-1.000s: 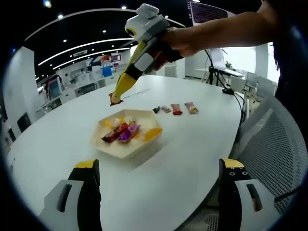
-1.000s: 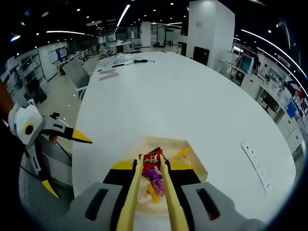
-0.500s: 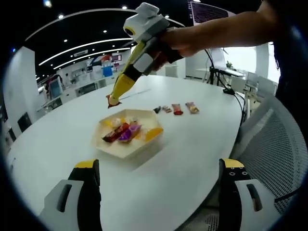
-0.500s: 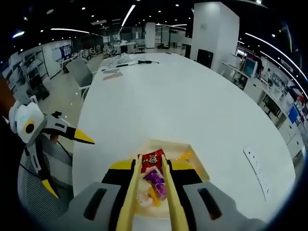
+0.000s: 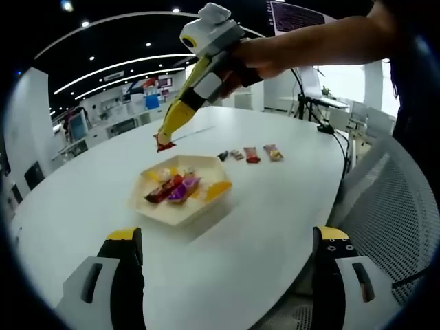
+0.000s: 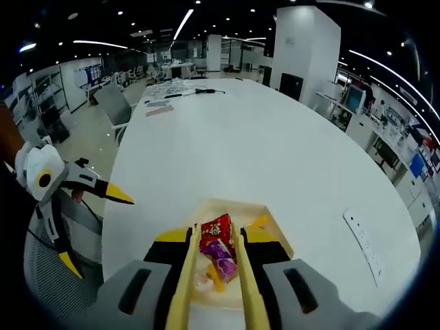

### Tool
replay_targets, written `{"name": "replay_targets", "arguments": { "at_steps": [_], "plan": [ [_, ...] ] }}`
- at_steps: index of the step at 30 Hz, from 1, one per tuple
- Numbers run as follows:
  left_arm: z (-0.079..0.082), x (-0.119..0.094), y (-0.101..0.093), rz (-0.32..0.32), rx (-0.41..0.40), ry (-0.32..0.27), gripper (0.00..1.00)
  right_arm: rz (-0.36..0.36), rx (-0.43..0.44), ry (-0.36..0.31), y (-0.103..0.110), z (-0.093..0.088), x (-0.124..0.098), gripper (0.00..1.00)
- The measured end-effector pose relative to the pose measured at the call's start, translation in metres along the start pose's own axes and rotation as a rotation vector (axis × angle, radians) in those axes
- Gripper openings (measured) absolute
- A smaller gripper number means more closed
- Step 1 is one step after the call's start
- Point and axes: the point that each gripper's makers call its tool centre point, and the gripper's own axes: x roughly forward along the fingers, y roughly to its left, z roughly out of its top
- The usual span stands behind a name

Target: Place the target food into the container with the food tongs after gripping and lifting it, then release it inside without dropping or visibly crushing the food.

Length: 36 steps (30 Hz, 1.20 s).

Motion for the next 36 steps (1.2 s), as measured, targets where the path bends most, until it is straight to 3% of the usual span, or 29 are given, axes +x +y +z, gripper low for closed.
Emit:
{"name": "replay_targets", "arguments": {
  "at_steps": [11, 21, 36],
  "plan": [
    [0.001, -0.001, 0.001, 0.002, -0.001, -0.003, 1.0, -0.012, -0.006, -0.015, -0.005, 0.001, -0.008, 0.27],
    [0.001, 0.0, 0.0, -0.006, -0.009, -0.008, 1.0, -0.056, 0.01, -0.038, -0.021, -0.008, -0.035, 0.27],
    [0.005, -0.002, 0.0, -0.004, -0.015, -0.027, 1.0, -0.154, 0.063, -0.039, -0.052, -0.058, -0.101, 0.28]
  ]
}}
